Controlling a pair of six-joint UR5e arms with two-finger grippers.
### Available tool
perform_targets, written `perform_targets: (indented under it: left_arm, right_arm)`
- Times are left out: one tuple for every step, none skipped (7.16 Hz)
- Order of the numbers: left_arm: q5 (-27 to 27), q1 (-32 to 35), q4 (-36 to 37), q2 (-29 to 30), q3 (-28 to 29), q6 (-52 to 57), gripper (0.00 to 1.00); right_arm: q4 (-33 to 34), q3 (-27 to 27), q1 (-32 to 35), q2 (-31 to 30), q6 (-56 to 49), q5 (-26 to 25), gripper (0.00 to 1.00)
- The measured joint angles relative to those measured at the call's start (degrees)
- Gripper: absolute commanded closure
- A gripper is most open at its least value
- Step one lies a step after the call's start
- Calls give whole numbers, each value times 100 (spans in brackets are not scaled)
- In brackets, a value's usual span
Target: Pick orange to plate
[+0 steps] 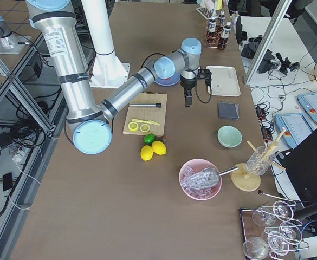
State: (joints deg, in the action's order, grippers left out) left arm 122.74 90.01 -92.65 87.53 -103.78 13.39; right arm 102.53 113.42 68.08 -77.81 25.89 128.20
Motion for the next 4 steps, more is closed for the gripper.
perform_targets:
  left_arm:
    - [191,59,37,-103,14,44,2]
    - [427,76,25,-207,71,61,2]
    - [547,76,-2,-274,154,75,2]
    - [595,78,-32,-325,206,84,2]
  right_arm:
    - [16,-398,762,-294,-1262,217,0]
    - [15,-885,1418,-472,-2335,323,0]
    - [10,-1300,1947,-612,-3109,366,0]
    - [6,-1571,2378,-788,-3606,391,0]
